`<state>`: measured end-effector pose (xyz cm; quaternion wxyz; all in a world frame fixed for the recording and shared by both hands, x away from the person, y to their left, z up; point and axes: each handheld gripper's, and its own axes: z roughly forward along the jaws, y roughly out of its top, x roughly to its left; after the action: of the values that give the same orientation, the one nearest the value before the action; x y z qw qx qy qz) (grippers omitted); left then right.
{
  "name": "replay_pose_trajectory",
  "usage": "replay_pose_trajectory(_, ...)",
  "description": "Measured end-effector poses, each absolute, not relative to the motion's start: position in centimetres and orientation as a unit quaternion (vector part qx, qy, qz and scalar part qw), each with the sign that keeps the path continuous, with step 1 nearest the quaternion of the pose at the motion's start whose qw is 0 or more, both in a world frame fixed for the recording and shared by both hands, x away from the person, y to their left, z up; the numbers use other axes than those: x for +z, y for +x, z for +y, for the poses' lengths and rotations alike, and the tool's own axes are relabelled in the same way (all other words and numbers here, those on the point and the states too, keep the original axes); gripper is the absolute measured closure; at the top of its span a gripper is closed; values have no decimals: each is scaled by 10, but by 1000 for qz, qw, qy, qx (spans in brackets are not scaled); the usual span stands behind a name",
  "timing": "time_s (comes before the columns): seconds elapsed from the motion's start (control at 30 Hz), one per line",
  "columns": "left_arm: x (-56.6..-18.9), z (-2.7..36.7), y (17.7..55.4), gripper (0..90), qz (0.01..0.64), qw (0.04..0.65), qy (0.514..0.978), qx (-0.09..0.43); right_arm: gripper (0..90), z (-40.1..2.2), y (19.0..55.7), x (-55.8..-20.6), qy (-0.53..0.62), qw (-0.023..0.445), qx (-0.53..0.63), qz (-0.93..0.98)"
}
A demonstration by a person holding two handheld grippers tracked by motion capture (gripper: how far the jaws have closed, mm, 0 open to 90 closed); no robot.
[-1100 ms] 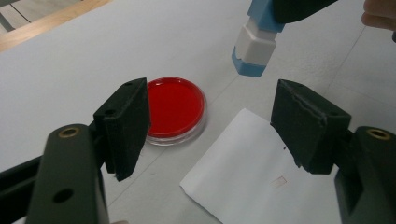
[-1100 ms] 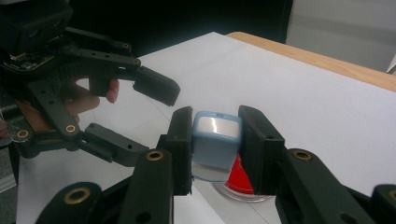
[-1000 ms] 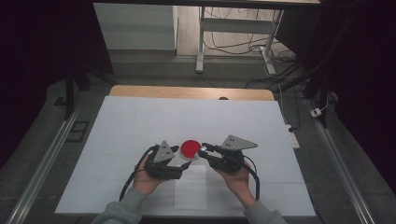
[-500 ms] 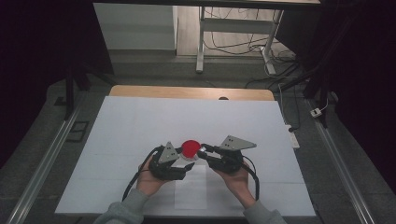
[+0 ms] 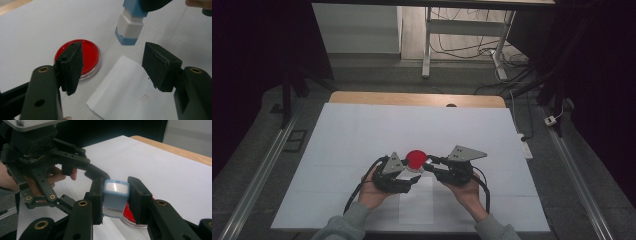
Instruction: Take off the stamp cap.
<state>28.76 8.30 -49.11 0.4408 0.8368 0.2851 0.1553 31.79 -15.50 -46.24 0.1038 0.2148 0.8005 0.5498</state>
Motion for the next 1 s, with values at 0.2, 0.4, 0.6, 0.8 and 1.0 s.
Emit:
replay_pose_trajectory(0.2, -492, 83, 291, 346, 273, 444, 841, 144, 662, -156, 318, -461, 196, 99, 551, 805)
replay_pose_trajectory(0.4, -493, 81, 293, 349, 258, 438, 851, 132, 662, -160, 321, -461, 180, 87, 550, 811)
replay_pose_trajectory(0.6, -495, 78, 293, 377, 253, 438, 853, 128, 661, -157, 320, -461, 170, 81, 550, 814)
replay_pose_trajectory(0.8, -496, 73, 292, 435, 251, 440, 852, 132, 661, -155, 318, -462, 173, 80, 546, 816)
replay_pose_trajectory(1.0, -497, 69, 291, 520, 252, 437, 852, 142, 662, -153, 318, -463, 191, 81, 543, 814)
